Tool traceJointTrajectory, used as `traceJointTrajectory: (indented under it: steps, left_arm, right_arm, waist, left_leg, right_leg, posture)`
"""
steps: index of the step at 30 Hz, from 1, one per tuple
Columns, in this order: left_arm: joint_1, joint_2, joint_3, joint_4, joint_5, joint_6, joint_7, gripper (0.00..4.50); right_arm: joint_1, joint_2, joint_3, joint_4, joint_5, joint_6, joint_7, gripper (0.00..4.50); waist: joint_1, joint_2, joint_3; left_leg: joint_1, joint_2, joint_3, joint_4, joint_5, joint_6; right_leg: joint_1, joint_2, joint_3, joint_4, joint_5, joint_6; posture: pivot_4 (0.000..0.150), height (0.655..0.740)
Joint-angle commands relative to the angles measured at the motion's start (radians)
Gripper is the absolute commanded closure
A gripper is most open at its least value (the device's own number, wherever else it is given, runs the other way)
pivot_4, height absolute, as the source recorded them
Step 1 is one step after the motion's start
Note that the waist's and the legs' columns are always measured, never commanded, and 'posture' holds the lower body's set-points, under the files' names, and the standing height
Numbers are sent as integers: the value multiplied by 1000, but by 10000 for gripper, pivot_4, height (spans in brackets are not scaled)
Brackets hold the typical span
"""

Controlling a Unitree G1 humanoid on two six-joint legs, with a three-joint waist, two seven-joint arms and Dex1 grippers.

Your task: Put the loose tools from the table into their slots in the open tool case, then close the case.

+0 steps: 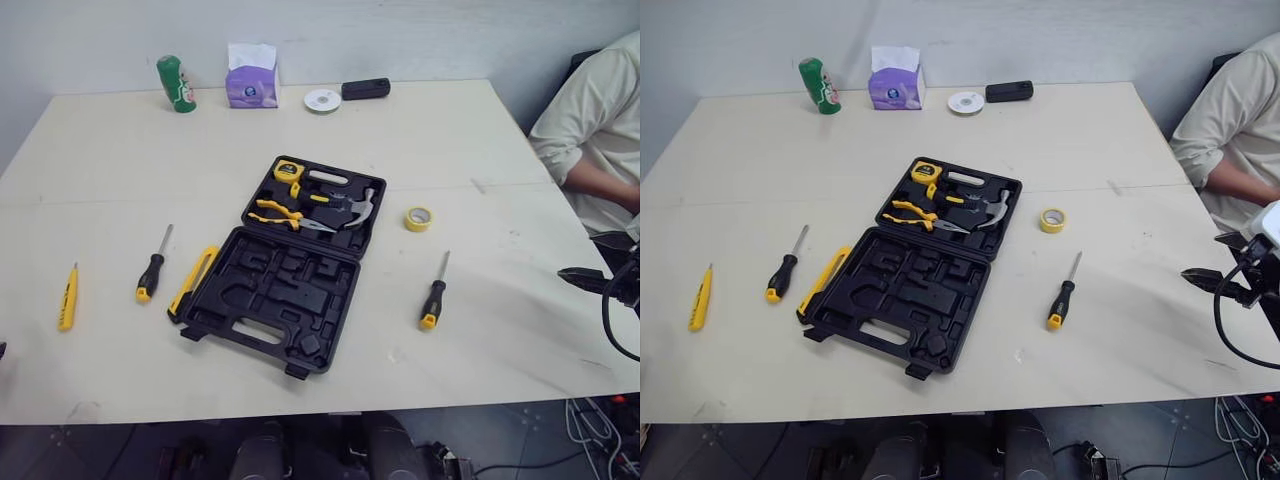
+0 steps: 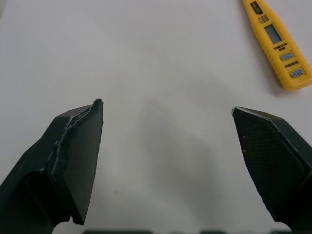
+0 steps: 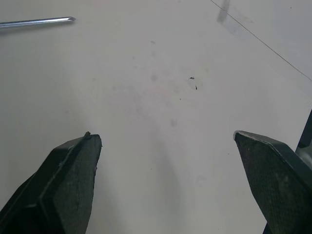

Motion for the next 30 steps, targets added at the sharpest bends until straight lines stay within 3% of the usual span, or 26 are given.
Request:
traceJointTrajectory:
  steps: [1, 19, 26, 30]
  left_arm:
    - [0, 17, 11, -6, 1, -21, 3, 511]
    - [-36, 31, -51, -63, 17, 8, 15, 511]
    - [-143, 37, -187, -318, -10, 118, -8, 511]
    - [-295, 55, -380, -434, 26, 174, -9, 511]
  right_arm:
    - [-5, -4, -44, -29, 18, 0, -11, 0]
    - [0, 19, -38, -76, 18, 16, -44, 0]
    - [32, 103, -39, -366, 123, 177, -91, 0]
    - [20, 171, 14, -522, 148, 282, -160, 0]
  waist:
    - [-1, 0, 0]
    - [-1, 0, 0]
    - [3, -1, -1]
    - [6, -2, -1]
  left_leg:
    - [0, 0, 0, 0, 0, 0]
    - [2, 0, 3, 0, 1, -1]
    - [2, 0, 3, 0, 4, 0]
    - [2, -1, 2, 1, 5, -1]
  right_leg:
    - [0, 0, 0, 0, 0, 0]
    - [0, 0, 2, 2, 0, 0]
    - [0, 0, 2, 3, 0, 0]
    - [0, 0, 2, 4, 0, 0]
  posture:
    - [1500, 7252]
    - [1500, 7252]
    - [1500, 7252]
    - [1500, 7252]
